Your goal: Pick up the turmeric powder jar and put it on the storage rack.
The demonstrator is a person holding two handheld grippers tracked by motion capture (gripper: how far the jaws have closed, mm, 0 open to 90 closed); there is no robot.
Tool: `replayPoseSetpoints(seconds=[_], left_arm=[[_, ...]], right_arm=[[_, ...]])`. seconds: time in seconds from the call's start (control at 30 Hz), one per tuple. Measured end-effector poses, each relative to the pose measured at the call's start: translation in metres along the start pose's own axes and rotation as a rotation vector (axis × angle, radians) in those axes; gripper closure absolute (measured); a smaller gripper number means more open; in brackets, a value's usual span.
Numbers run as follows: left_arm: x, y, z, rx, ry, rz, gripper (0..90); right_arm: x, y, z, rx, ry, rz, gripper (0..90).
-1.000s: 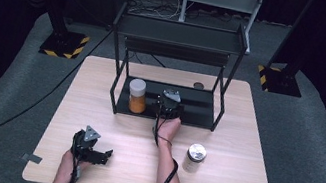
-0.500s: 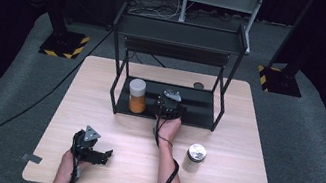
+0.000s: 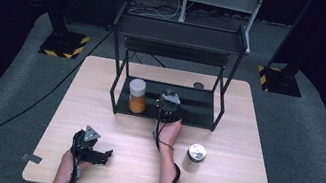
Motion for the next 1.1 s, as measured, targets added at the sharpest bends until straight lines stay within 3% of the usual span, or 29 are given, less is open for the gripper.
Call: replayPoseSetpoints(seconds=[0.47,1.1], left_arm=[[0.000,0.000,0.000,0.000,0.001,0.001,2.1],[0.000,0.000,0.000,0.001,0.001,0.001,2.1]], right_arm=[[-0.008,-0.042,-0.003,0.064,-0.048,0.035,1.4],[-0.024,-0.087,-0.042,0.067,-0.175,0.091,0.7]])
Point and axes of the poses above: each handheld gripper's, and its own axes: y roughly forward along the jaws, z roughly out of its top, x roughly to its right, the point moved 9 cm from there along y, roughly forward along the jaws, and after that the axes turned 5 degrees about y, right-handed, at the moved point
